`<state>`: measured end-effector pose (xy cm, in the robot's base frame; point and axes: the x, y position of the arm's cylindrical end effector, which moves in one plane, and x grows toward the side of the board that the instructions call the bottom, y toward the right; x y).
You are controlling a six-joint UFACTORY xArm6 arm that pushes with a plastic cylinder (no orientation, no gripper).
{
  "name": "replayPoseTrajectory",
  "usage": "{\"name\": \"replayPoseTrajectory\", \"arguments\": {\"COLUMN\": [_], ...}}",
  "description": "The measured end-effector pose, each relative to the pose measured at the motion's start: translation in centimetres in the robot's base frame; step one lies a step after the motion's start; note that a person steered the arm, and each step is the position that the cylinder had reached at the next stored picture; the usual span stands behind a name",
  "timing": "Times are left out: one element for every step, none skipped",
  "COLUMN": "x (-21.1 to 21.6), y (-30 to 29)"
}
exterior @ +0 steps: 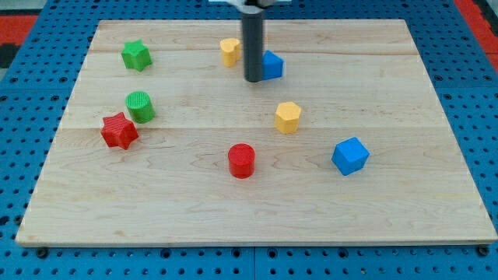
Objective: Keep the green circle in between the green star and the yellow hexagon
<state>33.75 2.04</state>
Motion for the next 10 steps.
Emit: {"name": "replayPoseTrajectory", "arguments": {"x": [0.2,-1.0,0.4,6.5,8.2,10.0,12.4,12.3,11.4,10.3], "y": [0.0,3.8,5.1,-2.0,-14.4,-17.8,-19.7,-23.2,-21.0,-24.5]}}
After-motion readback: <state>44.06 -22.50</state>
